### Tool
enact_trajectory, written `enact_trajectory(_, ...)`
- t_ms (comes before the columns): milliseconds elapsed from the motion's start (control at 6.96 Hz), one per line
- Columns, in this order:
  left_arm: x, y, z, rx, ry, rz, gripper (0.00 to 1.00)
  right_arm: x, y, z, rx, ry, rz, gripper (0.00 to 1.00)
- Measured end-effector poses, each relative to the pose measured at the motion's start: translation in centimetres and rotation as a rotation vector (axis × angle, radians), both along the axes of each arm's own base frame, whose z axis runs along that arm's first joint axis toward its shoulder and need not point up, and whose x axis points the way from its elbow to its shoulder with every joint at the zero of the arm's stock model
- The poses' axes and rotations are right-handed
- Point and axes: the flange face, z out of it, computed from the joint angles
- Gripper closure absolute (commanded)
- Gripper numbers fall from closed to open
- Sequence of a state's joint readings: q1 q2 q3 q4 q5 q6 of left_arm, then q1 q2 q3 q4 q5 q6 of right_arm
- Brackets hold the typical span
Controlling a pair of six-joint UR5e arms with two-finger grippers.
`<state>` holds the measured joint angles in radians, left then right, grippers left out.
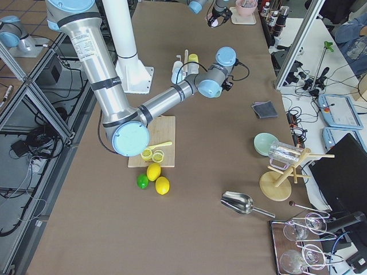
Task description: Place cup on cup holder
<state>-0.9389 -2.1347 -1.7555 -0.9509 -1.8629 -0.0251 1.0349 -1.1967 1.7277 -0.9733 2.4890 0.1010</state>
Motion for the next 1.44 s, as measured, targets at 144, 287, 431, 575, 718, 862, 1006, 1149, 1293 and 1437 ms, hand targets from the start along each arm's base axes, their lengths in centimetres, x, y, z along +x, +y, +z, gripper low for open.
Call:
enact_trajectory(144, -0.3, 0.1, -0.7, 0.087, 0.05, -0.055, 1.0, 0.6, 1.0, -1.5, 0.027, -0.101, 0.04, 1.0)
enact_trajectory(287, -0.4, 0.4, -2.2, 0.153, 0.122, -0.133, 1.0, 1.1, 2.0, -2.8, 0.038, -0.199, 0.087, 1.0)
enact_trajectory(431, -0.6, 0.7, -4.4, 0.214, 0.206, -0.202, 1.0, 0.7, 3.2, -3.7, 0.037, -0.3, 0.137, 1.0)
enact_trajectory(575, -0.7, 1.2, -6.7, 0.275, 0.299, -0.257, 1.0, -0.5, 4.6, -4.5, 0.024, -0.407, 0.188, 1.0)
enact_trajectory(718, -0.4, 1.8, -8.7, 0.337, 0.401, -0.298, 1.0, -2.2, 6.0, -5.4, 0.003, -0.5, 0.234, 1.0)
enact_trajectory(862, 0.0, 2.6, -10.2, 0.399, 0.518, -0.334, 1.0, -4.2, 7.3, -6.2, -0.016, -0.565, 0.272, 1.0)
enact_trajectory(1006, 0.2, 3.7, -11.2, 0.461, 0.65, -0.363, 1.0, -6.5, 8.6, -6.8, -0.033, -0.602, 0.296, 1.0)
enact_trajectory(1149, 0.7, 5.4, -11.5, 0.515, 0.794, -0.372, 1.0, -9.3, 10.2, -7.0, -0.053, -0.623, 0.314, 1.0)
enact_trajectory(1293, 1.1, 7.3, -11.7, 0.555, 0.932, -0.373, 1.0, -11.8, 11.7, -7.1, -0.074, -0.625, 0.325, 1.0)
enact_trajectory(1437, 1.2, 9.0, -11.4, 0.593, 1.052, -0.362, 1.0, -13.7, 12.7, -7.0, -0.093, -0.612, 0.333, 1.0)
